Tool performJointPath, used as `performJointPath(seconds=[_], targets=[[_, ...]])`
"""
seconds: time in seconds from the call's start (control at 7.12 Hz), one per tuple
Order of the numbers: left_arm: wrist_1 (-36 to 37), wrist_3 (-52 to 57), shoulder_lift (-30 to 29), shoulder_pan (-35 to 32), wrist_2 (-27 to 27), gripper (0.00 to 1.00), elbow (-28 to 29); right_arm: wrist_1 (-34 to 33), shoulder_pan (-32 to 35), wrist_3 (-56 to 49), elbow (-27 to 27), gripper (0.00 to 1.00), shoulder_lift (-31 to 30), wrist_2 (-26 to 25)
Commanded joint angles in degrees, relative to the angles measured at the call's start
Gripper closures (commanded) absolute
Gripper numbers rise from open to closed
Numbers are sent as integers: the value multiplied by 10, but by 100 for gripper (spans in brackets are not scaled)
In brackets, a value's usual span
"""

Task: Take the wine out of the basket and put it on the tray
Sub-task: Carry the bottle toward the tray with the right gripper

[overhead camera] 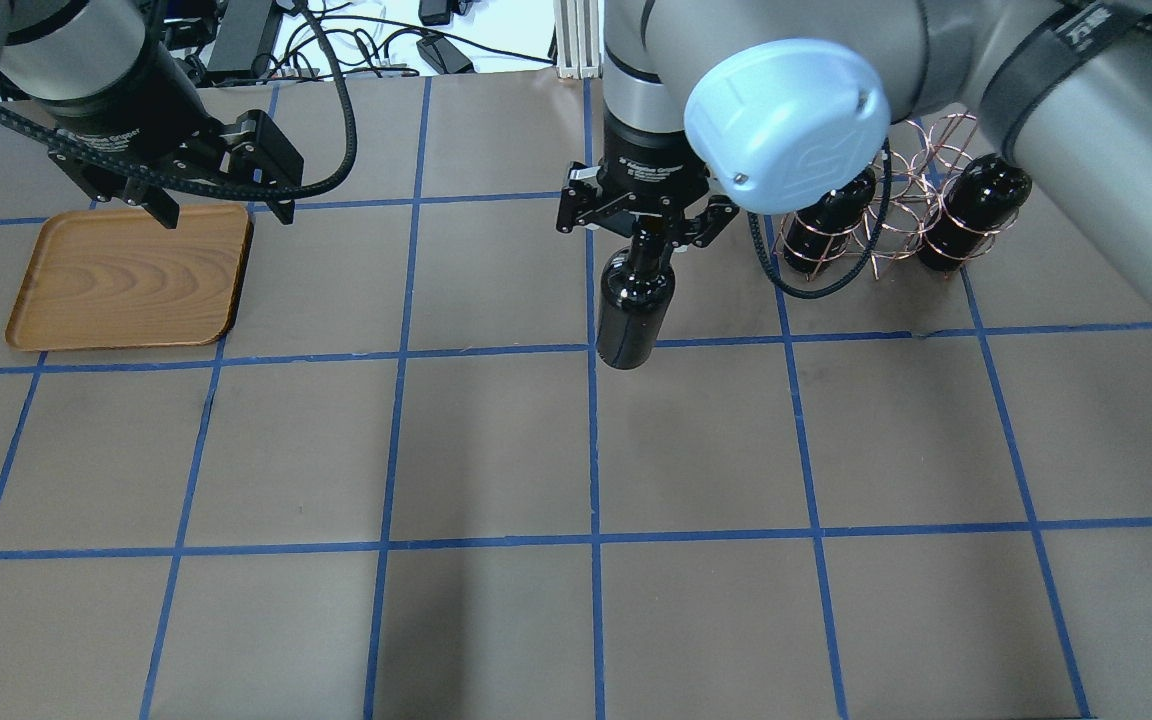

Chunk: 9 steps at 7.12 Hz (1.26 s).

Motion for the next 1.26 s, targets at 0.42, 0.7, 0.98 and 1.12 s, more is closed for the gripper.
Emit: performJointPath(seconds=[0.42,0.7,0.98,1.12], targets=[[0,86,4,38,0,0,1,-32,95,116,0,96,27,0],[0,87,4,38,0,0,1,-48,110,136,-1,96,28,1],[0,87,4,38,0,0,1,-82,133,158,-3,96,48,5],[0,87,4,38,0,0,1,-97,142,166,-4,96,56,5]])
